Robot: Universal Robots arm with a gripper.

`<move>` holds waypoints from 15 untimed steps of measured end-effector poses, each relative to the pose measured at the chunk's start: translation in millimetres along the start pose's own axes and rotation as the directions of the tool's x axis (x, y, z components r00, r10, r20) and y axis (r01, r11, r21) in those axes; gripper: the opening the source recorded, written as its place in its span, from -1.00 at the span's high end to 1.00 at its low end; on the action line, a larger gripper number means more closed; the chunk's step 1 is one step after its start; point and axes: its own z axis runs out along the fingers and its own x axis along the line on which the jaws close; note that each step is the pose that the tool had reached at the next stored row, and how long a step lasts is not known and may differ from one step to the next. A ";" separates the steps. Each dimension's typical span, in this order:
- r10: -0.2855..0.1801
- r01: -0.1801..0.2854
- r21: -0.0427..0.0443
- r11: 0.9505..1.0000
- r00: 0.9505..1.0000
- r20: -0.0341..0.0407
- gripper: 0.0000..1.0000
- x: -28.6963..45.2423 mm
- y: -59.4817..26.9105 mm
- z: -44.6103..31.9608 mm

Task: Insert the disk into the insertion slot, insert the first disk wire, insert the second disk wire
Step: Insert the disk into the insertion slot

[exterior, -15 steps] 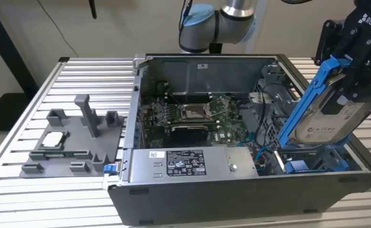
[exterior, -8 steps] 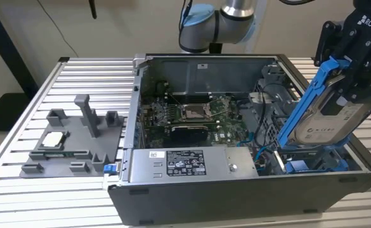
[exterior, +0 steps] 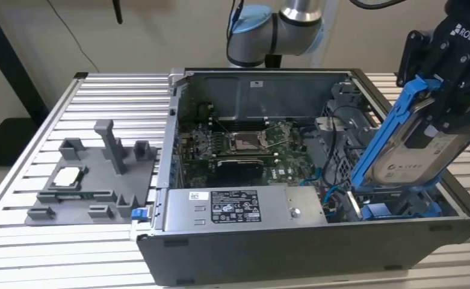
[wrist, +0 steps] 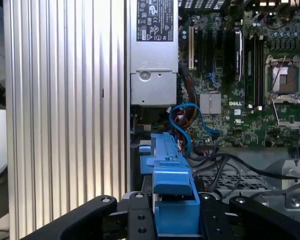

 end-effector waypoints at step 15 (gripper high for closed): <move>0.000 0.000 0.000 1.000 1.000 0.000 0.35 2.1 -7.9 14.0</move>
